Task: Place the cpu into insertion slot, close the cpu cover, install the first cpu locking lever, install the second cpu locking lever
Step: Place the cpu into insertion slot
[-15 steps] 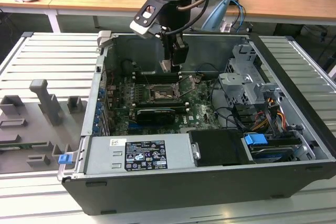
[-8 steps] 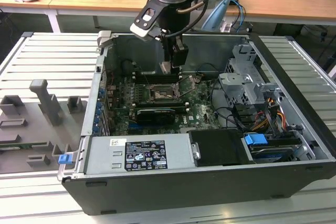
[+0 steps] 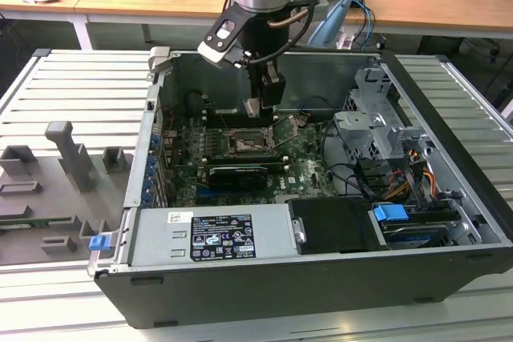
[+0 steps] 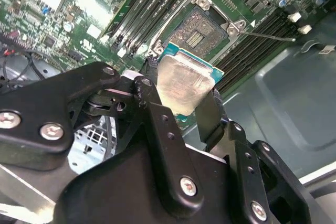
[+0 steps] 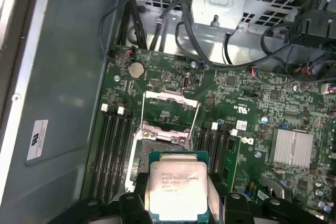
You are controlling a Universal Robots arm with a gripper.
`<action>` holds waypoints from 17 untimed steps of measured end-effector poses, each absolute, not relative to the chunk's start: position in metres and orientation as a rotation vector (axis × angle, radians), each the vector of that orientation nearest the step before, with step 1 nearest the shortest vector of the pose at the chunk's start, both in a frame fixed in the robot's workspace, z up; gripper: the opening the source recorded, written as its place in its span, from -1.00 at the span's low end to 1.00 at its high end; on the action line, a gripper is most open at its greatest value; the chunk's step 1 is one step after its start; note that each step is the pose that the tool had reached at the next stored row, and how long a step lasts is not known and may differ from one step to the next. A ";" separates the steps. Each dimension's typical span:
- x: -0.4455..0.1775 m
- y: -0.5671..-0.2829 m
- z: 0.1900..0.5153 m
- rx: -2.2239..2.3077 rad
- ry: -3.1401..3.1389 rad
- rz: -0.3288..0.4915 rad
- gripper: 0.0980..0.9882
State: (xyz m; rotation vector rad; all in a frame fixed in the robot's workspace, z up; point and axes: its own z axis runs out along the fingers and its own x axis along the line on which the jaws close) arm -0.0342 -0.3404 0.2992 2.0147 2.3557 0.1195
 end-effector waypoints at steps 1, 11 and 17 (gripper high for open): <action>-0.034 -0.340 0.298 2.022 2.349 0.119 -0.03; -0.034 -0.339 0.283 2.031 2.343 0.116 -0.03; -0.034 -0.339 0.275 2.033 2.346 0.112 -0.03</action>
